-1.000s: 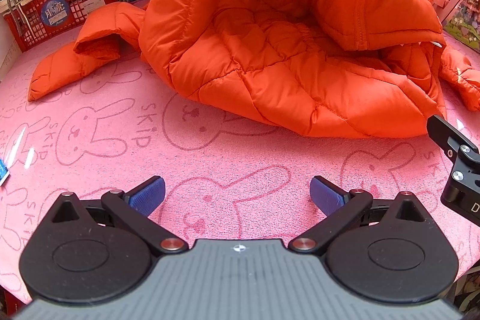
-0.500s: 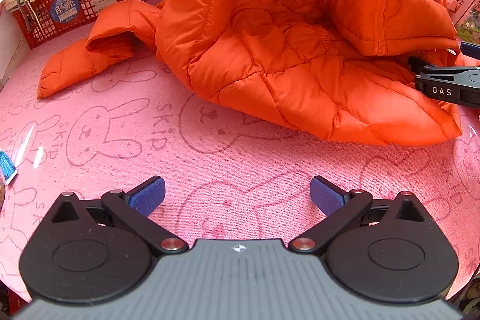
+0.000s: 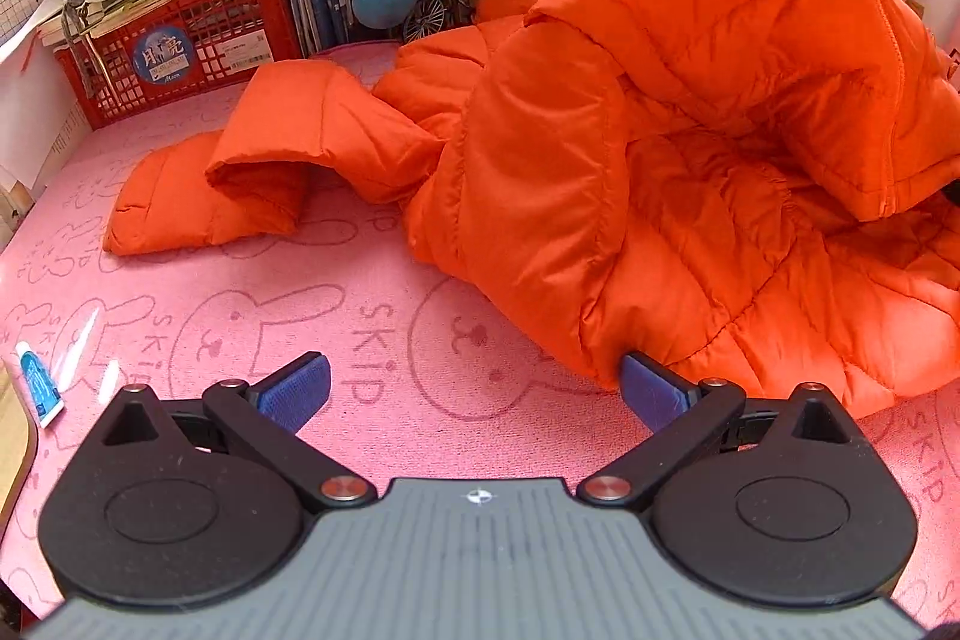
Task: Fold clothes
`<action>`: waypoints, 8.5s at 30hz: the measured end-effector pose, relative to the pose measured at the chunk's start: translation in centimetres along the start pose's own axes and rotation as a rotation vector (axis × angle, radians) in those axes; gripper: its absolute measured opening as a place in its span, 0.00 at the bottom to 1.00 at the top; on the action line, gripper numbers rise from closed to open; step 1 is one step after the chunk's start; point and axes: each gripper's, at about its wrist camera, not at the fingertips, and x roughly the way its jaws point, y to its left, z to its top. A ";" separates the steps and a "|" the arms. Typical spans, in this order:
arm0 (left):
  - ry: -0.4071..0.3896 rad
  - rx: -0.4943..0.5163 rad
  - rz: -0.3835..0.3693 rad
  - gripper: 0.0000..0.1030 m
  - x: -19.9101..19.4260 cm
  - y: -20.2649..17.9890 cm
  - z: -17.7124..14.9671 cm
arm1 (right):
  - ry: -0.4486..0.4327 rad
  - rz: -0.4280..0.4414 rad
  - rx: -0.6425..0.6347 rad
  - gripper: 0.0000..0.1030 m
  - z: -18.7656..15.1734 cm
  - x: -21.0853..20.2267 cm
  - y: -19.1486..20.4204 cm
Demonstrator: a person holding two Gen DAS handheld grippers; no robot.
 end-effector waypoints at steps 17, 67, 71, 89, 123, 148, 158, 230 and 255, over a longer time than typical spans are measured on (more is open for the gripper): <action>-0.153 0.073 -0.190 1.00 -2.2 -4.1 1.6 | -0.162 0.280 0.198 0.18 5.0 -1.2 0.8; -0.332 0.319 -0.244 1.00 -4.6 -3.7 -0.9 | -0.311 0.469 0.224 0.16 5.1 -9.7 2.4; -0.375 0.361 -0.159 1.00 -3.9 -6.0 -1.4 | -0.273 0.639 0.402 0.16 6.0 -9.0 -0.6; -0.519 -0.090 0.312 1.00 -8.1 9.2 -1.8 | -0.341 0.275 -0.142 0.27 1.3 -10.8 9.5; -0.173 0.077 0.335 0.98 -8.3 14.9 -5.9 | 0.064 0.260 0.236 0.46 -7.5 -10.6 -3.9; -0.125 0.140 -0.151 1.00 -0.8 5.4 -0.7 | -0.016 0.576 0.506 0.94 -3.0 -12.8 -11.8; -0.146 -0.400 -0.063 1.00 1.9 17.6 4.1 | 0.132 0.431 0.786 0.95 -0.4 3.1 -8.0; -0.244 -0.026 0.016 0.84 8.0 5.7 6.0 | 0.205 -0.558 -0.168 0.29 2.5 8.8 -8.7; -0.168 -0.173 0.087 0.92 6.4 8.6 2.2 | 0.199 0.369 0.131 0.77 4.4 7.9 6.4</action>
